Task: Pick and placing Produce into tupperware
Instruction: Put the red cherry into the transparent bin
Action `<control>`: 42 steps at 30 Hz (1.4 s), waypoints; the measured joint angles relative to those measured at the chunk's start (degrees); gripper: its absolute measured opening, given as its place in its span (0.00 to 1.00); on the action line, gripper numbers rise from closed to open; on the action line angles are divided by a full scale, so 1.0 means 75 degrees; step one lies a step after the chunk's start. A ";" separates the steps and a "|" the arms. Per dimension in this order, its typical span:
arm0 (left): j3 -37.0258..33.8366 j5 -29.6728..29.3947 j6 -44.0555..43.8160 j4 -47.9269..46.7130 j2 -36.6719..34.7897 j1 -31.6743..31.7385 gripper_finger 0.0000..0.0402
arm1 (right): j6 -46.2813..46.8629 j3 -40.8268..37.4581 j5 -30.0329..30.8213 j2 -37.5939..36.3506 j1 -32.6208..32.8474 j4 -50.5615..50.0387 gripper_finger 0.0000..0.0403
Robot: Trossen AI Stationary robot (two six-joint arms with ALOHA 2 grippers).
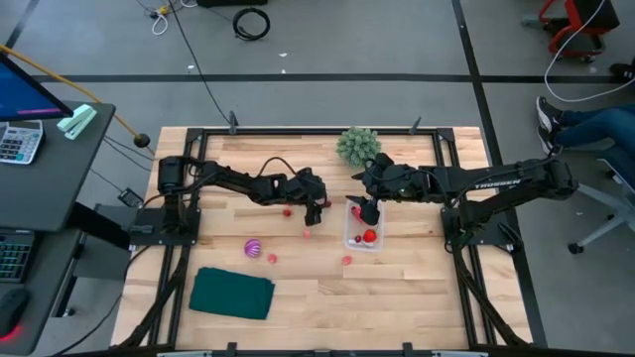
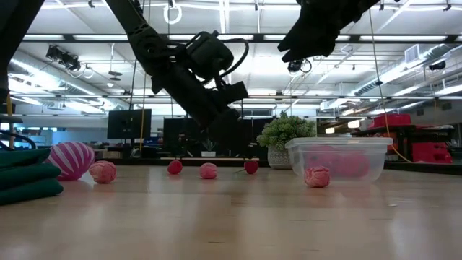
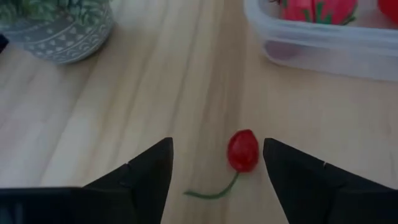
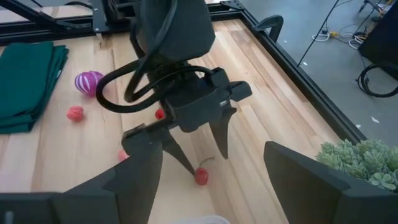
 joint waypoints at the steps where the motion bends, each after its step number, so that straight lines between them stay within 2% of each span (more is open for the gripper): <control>1: 0.0000 -0.0001 -0.0006 -0.0032 0.0000 0.0012 0.63 | 0.0000 0.0000 0.0000 0.0000 0.0001 0.0000 0.72; 11: -0.0004 0.0018 -0.0209 -0.0073 0.0177 -0.0069 0.61 | 0.0000 0.0000 0.0000 0.0000 0.0001 -0.0002 0.72; 17: 0.0007 0.0035 -0.0210 0.0560 0.0715 -0.0109 0.61 | 0.0000 0.0000 -0.0003 0.0000 0.0003 -0.0003 0.72; 27: 0.0001 0.0003 -0.0446 0.0868 0.0807 -0.0106 0.56 | 0.0000 0.0000 0.0000 0.0000 0.0002 -0.0003 0.72; 33: 0.0003 0.0001 -0.0891 0.0786 0.0807 -0.0159 0.46 | 0.0000 0.0000 0.0000 0.0000 0.0003 -0.0003 0.72; 42: 0.0000 -0.0037 -0.0950 0.0888 0.0807 -0.0361 0.21 | 0.0000 0.0000 0.0001 0.0000 0.0000 -0.0004 0.72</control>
